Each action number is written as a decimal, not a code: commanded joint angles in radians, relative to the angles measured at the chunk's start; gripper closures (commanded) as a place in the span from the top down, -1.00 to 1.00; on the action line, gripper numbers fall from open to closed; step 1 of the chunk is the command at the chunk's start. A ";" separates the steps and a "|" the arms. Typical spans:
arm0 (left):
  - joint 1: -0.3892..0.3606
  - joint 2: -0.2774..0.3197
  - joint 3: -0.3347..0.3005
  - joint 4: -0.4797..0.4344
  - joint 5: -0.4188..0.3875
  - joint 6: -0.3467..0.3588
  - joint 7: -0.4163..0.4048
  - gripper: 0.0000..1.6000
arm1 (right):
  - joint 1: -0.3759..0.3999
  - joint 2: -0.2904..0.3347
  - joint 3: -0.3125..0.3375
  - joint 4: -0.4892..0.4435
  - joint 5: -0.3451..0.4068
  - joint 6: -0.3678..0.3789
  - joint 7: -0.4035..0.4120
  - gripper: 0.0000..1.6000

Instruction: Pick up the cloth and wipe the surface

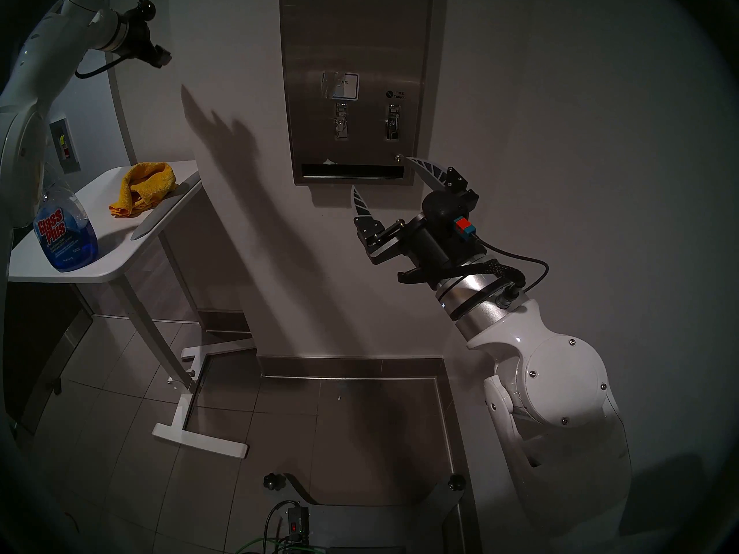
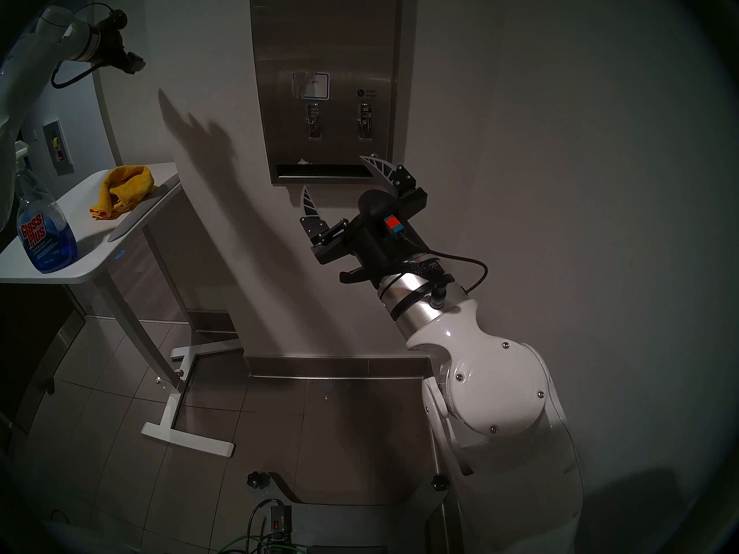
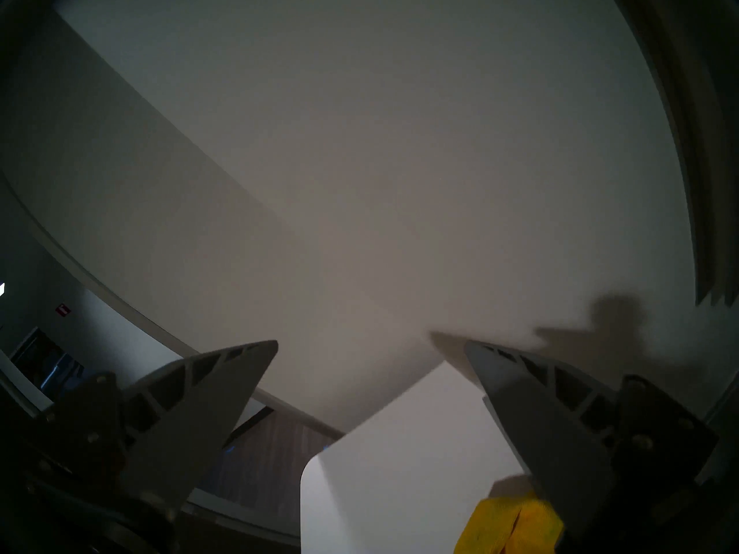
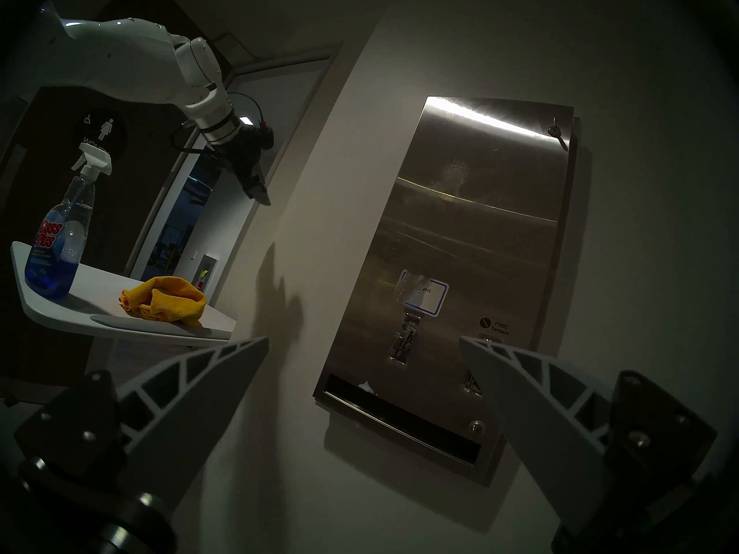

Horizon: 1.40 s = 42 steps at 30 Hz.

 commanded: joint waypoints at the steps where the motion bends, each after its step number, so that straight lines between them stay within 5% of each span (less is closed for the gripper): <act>1: 0.020 -0.023 -0.059 0.003 -0.066 0.030 -0.025 1.00 | 0.025 -0.011 -0.006 -0.020 0.003 -0.007 -0.001 1.00; 24: 0.313 -0.192 -0.127 0.205 -0.159 0.153 -0.175 1.00 | 0.040 -0.026 -0.043 0.002 0.027 -0.010 0.024 1.00; 42: 0.423 -0.297 -0.169 0.239 -0.187 0.151 -0.222 1.00 | 0.058 -0.038 -0.065 0.013 0.044 -0.012 0.039 1.00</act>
